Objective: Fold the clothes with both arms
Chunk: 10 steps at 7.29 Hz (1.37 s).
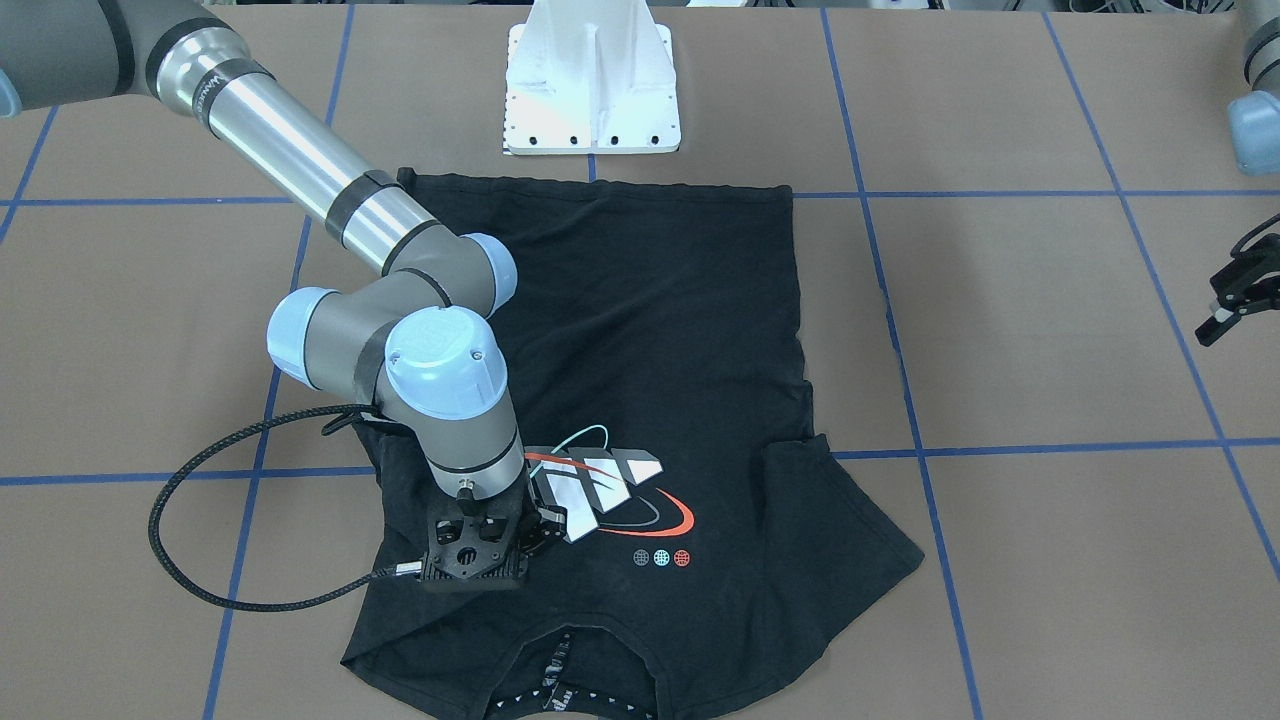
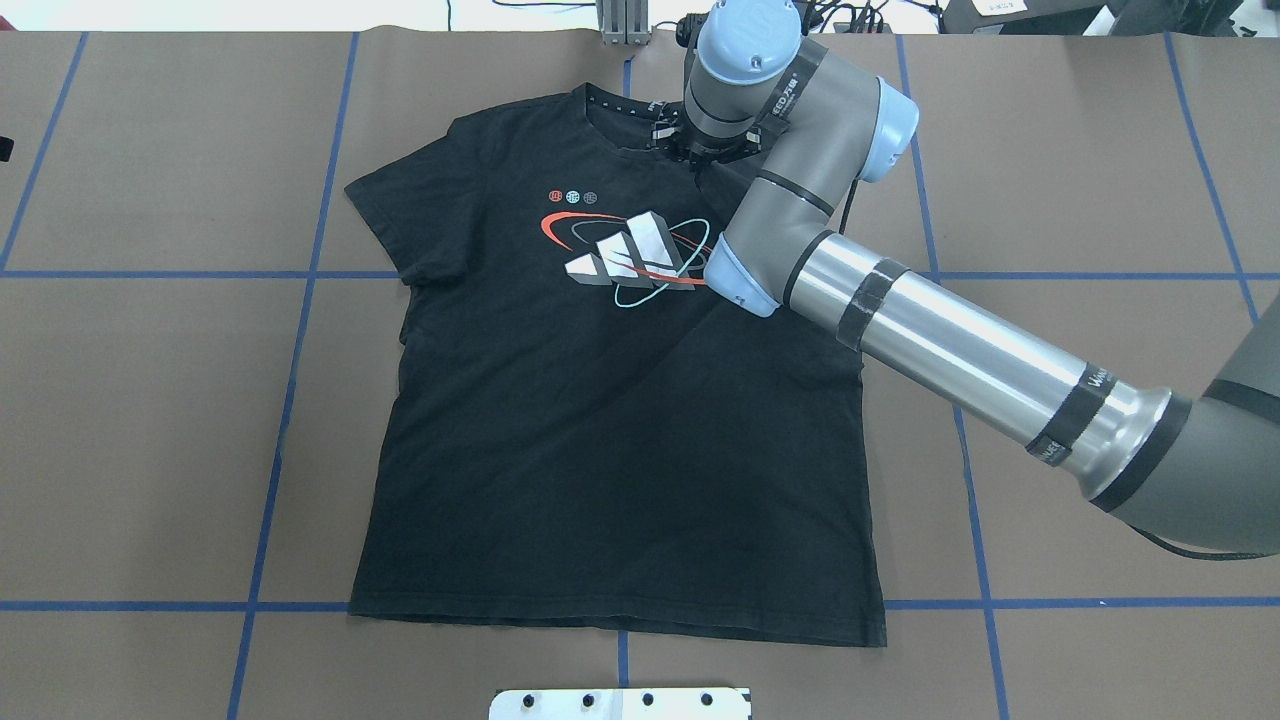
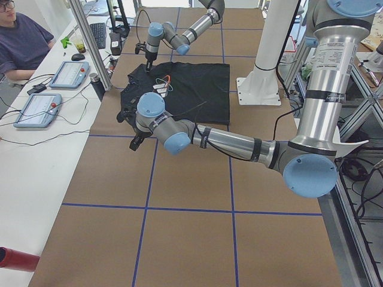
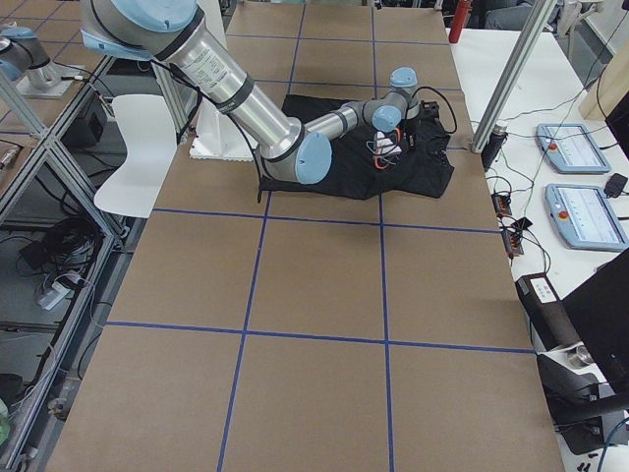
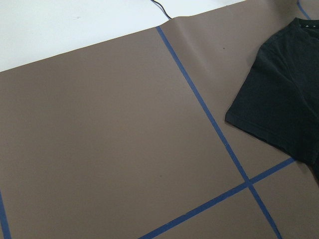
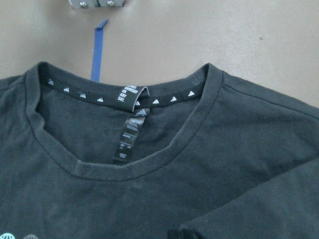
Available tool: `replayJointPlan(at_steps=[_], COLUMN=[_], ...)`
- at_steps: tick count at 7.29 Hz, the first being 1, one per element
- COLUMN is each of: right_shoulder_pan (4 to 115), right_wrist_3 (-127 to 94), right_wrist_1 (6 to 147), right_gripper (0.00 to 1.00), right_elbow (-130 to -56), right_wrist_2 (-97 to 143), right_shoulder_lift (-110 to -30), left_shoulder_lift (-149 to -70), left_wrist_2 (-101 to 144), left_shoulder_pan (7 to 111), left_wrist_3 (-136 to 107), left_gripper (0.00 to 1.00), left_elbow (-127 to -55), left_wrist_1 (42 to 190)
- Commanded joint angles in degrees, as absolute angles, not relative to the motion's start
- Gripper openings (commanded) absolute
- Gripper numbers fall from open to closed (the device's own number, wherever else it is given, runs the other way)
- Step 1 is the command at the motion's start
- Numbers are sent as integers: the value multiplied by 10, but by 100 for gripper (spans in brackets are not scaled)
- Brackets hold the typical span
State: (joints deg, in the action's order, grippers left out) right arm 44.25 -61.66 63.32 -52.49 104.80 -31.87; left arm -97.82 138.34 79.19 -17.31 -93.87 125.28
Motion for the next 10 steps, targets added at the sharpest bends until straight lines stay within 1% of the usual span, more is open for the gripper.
replayJointPlan(at_steps=[1, 2, 3, 5, 6, 7, 8, 9, 10], right_shoulder_pan=[442, 442, 439, 442, 455, 470, 479, 496, 526], right_wrist_3=[-619, -619, -625, -621, -614, -567, -507, -451, -408], right_wrist_1=[633, 633, 633, 636, 662, 725, 806, 855, 852], right_gripper=[0, 79, 99, 100, 100, 100, 100, 100, 100], right_elbow=[-515, -514, -515, -524, -546, -587, -645, -701, -741], right_wrist_2=[1040, 1039, 1028, 1034, 1057, 1086, 1090, 1106, 1157], right_shoulder_lift=[-315, -315, -315, -315, -317, -322, -336, -365, -419], left_shoulder_lift=[-978, -978, -979, -989, -1019, -1054, -1088, -1125, -1166], left_wrist_2=[1383, 1383, 1383, 1378, 1376, 1360, 1301, 1256, 1220], left_shoulder_pan=[792, 792, 792, 774, 765, 749, 721, 695, 692], left_wrist_3=[-173, -173, -173, -190, -229, -271, -317, -358, -392], left_gripper=[100, 100, 100, 100, 100, 100, 100, 100, 100], left_elbow=[-939, -939, -939, -933, -913, -888, -869, -834, -777], left_wrist_1=[1252, 1252, 1252, 1253, 1253, 1253, 1254, 1255, 1276])
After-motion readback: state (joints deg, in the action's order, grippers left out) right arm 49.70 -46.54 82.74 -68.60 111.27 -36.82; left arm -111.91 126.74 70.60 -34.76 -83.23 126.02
